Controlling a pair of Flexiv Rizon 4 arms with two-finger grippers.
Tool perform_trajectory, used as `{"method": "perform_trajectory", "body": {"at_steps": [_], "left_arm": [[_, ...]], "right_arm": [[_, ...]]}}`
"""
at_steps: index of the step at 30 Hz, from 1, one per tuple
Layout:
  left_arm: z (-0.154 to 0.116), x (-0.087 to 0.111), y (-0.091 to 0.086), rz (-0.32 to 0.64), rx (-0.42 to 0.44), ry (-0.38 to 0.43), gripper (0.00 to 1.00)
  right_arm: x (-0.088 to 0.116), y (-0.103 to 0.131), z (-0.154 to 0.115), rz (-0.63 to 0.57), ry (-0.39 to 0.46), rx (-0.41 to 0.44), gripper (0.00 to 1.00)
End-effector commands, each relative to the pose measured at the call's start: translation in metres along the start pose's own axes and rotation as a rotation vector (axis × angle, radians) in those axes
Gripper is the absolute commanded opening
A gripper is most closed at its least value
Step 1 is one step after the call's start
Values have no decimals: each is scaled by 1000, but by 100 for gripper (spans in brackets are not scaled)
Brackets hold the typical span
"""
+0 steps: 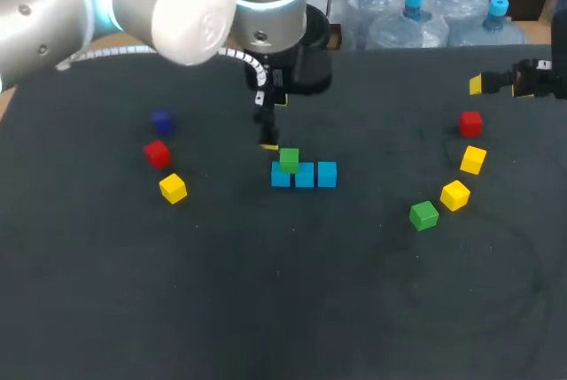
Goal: Place the blue cubes, place green cubes on the blue cubes, place the yellow cubes on the green cubes, then place the red cubes on the yellow cubes, and place purple cube on the red cubes.
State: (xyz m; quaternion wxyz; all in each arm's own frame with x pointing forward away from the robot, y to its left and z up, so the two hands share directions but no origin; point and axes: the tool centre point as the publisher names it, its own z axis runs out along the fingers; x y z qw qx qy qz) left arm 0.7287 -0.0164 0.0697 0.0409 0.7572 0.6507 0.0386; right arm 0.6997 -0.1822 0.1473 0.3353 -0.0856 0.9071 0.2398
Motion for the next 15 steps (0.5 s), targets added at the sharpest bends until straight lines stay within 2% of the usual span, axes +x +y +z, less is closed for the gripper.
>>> {"method": "perform_trajectory", "body": {"at_steps": [1, 7, 15], "left_arm": [[10, -6, 11, -28, 124, -2, 100], [20, -11, 7, -42, 165, -11, 100], [19, -10, 0, -51, 189, 1, 100]], "right_arm": [[0, 0, -1, 0, 0, 2, 100], [0, 0, -1, 0, 0, 2, 100], [0, 0, -1, 0, 0, 2, 100]]}}
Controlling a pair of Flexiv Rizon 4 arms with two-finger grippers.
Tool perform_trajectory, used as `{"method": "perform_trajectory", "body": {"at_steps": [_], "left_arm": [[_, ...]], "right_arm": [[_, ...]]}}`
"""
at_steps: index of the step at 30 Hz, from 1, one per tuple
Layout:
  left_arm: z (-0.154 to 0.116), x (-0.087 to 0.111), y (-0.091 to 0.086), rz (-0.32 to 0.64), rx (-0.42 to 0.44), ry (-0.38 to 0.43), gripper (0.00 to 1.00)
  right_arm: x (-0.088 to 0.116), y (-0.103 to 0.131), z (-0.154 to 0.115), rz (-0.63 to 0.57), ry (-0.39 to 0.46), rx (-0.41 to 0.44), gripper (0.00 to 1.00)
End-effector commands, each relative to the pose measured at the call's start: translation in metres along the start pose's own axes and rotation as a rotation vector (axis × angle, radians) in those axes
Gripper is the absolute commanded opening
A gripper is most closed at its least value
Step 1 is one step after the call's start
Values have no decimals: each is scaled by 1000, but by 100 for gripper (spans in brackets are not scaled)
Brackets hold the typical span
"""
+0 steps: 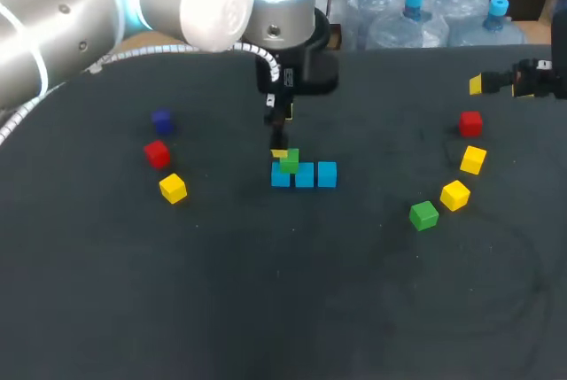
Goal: Place the blue cubes, place green cubes on the blue cubes, place the yellow cubes on the green cubes, then place the red cubes on the yellow cubes, and place purple cube on the red cubes.
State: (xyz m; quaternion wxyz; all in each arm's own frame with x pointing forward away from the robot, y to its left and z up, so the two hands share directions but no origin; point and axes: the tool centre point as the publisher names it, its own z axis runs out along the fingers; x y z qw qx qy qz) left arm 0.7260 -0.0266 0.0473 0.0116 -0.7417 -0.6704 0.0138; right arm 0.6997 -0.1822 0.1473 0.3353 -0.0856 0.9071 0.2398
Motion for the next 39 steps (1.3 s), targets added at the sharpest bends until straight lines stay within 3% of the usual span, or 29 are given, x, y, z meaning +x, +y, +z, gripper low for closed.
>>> {"method": "perform_trajectory", "body": {"at_steps": [1, 14, 26, 39], "left_arm": [[-5, 1, 3, -2, 42, 11, 100], [-7, -6, -21, -35, 63, 11, 100], [-4, -7, -41, -92, 24, -3, 100], [2, -11, -45, -103, 9, -10, 100]], "right_arm": [[0, 0, -1, 0, 0, 2, 100], [0, 0, -1, 0, 0, 2, 100], [0, 0, -1, 0, 0, 2, 100], [0, 0, -1, 0, 0, 2, 100]]}}
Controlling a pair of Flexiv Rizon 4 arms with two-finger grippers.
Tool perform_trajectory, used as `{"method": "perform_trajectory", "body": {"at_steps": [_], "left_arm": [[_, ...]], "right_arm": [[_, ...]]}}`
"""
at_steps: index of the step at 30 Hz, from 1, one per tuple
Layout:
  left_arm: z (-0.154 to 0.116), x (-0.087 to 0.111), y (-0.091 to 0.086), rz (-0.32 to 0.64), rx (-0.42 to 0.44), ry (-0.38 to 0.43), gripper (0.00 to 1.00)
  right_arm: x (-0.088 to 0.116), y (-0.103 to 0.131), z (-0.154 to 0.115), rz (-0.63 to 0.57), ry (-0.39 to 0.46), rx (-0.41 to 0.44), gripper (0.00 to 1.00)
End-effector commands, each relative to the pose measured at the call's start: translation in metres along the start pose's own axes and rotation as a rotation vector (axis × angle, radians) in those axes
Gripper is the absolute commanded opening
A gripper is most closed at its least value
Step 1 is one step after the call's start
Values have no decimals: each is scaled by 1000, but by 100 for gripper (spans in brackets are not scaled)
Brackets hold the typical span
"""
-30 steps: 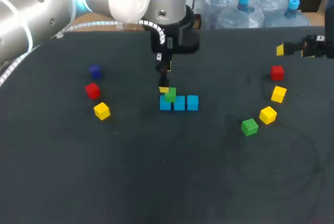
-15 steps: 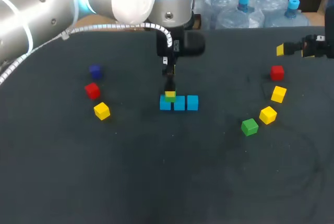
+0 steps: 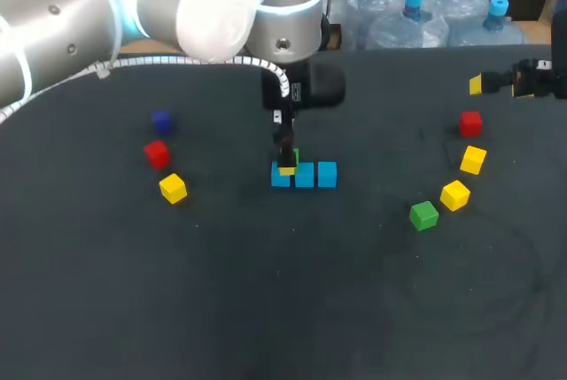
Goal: Place the blue cubes, place green cubes on the blue cubes, place the yellow cubes on the green cubes, then place the red cubes on the yellow cubes, and place purple cube on the red cubes.
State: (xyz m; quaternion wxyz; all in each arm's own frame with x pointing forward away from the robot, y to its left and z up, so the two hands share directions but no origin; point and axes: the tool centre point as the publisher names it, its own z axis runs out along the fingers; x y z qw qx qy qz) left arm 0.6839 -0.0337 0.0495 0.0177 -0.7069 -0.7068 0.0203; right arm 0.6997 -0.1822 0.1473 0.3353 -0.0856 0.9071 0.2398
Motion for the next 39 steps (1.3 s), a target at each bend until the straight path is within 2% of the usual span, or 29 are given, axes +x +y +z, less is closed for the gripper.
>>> {"method": "perform_trajectory", "body": {"at_steps": [1, 21, 28, 29, 30, 39], "left_arm": [[4, 1, -4, -2, -8, -8, 100], [16, -1, 0, 4, -8, -4, 98], [17, -2, 2, 3, -8, -1, 92], [17, -2, 2, 3, -8, -1, 89], [17, -2, 2, 3, -9, -1, 79], [18, -2, 2, 2, -8, 1, 81]], "right_arm": [[0, 0, -1, 0, 0, 2, 100], [0, 0, -1, 0, 0, 2, 100], [0, 0, -1, 0, 0, 2, 100], [0, 0, -1, 0, 0, 2, 100], [0, 0, -1, 0, 0, 2, 100], [0, 0, -1, 0, 0, 2, 100]]}}
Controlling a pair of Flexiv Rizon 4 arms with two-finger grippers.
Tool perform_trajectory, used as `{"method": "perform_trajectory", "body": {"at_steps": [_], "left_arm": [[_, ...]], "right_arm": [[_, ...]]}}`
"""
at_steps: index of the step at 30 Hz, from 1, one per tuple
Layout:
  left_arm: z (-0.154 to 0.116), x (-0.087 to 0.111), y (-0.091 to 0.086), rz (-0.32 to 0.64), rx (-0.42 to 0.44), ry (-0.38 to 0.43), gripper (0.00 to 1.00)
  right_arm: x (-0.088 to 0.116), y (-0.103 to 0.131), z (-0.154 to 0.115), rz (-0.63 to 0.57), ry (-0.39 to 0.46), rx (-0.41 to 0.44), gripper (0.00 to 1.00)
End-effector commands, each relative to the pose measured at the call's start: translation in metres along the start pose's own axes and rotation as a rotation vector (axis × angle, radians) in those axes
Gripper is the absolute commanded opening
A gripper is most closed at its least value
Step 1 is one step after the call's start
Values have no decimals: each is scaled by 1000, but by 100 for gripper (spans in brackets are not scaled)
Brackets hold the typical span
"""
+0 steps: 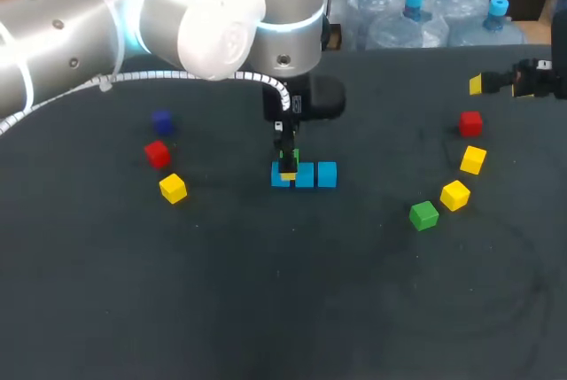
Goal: Place the blue cubes, place green cubes on the blue cubes, place the yellow cubes on the green cubes, then place the red cubes on the yellow cubes, and place purple cube on the red cubes.
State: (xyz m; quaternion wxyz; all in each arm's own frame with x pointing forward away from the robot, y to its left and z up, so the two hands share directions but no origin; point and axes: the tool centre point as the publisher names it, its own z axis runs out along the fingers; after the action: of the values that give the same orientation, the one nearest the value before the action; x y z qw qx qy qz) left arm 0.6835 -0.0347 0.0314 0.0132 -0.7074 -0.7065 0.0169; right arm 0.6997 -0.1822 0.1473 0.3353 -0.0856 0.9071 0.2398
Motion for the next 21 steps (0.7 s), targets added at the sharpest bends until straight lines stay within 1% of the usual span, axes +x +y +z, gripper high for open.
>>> {"method": "perform_trajectory", "body": {"at_steps": [1, 5, 6, 7, 8, 14, 16, 18, 21], "left_arm": [[0, -1, 2, 1, 3, 2, 81], [0, -1, 2, 2, 3, 2, 78], [1, -1, 2, 3, 4, 2, 75], [1, -1, 2, 3, 3, 2, 71], [1, -1, 2, 2, 4, 2, 63], [1, -1, 2, 2, 5, 3, 59], [1, -1, 2, 2, 5, 3, 61], [1, -2, 2, 3, 5, 3, 58], [1, -2, 1, 5, 7, 1, 59]], "right_arm": [[0, 0, -1, 0, 0, 2, 100], [0, 0, -1, 0, 0, 2, 100], [0, 0, -1, 0, 0, 2, 100], [0, 0, -1, 0, 0, 2, 100], [0, 0, -1, 0, 0, 2, 100], [0, 0, -1, 0, 0, 2, 100], [0, 0, -1, 0, 0, 2, 100], [0, 0, -1, 0, 0, 2, 100], [0, 0, -1, 0, 0, 2, 100]]}}
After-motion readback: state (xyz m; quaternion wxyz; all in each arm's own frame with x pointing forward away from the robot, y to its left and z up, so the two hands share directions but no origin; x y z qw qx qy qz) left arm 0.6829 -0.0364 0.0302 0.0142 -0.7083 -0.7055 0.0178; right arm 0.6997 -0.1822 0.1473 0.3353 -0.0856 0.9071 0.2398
